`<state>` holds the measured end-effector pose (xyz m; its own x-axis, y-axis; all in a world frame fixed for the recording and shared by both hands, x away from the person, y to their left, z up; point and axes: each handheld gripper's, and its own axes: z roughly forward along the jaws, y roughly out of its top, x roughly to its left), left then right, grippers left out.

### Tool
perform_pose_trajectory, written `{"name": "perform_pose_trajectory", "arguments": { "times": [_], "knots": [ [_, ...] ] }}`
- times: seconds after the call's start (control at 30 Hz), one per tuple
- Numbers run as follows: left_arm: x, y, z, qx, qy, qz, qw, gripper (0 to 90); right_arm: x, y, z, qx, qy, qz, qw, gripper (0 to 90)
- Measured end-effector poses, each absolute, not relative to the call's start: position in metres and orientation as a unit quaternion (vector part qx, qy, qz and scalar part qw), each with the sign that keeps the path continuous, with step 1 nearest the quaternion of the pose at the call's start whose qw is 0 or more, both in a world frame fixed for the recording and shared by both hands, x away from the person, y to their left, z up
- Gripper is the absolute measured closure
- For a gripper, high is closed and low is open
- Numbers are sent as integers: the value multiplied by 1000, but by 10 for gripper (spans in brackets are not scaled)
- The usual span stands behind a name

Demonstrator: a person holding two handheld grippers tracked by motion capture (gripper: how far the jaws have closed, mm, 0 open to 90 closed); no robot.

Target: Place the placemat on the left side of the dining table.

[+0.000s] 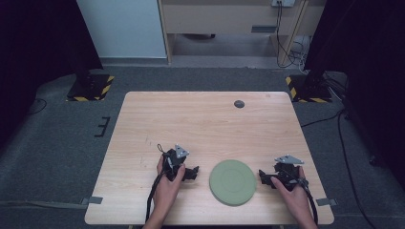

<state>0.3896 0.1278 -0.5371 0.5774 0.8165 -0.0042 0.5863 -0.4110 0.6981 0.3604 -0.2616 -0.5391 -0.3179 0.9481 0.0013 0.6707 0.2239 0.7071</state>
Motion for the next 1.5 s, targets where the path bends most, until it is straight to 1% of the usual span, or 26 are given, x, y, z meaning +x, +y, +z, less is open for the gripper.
{"name": "perform_pose_trajectory", "arguments": {
  "times": [0.33,0.43,0.47,0.53,0.6,0.7,0.8,1.07,1.5],
  "knots": [
    [388,127,-537,819,434,174,332,0,359,-261,-539,539,750,311,224,9],
    [386,127,-537,822,427,174,334,0,359,-262,-539,537,752,313,222,10],
    [383,127,-536,830,411,171,336,6,359,-262,-539,536,752,314,220,13],
    [379,125,-535,832,401,180,338,29,359,-262,-539,534,753,316,219,26],
    [374,124,-533,834,387,185,348,27,358,-263,-538,530,755,318,220,37],
    [368,123,-532,830,382,180,365,21,356,-264,-537,527,757,320,216,39],
    [363,120,-532,839,368,185,355,21,354,-264,-536,520,761,323,216,39],
    [354,111,-528,842,359,180,360,22,349,-267,-533,513,763,331,211,37],
    [336,109,-518,841,350,177,373,24,338,-269,-527,491,772,345,212,35]
  ]
}}
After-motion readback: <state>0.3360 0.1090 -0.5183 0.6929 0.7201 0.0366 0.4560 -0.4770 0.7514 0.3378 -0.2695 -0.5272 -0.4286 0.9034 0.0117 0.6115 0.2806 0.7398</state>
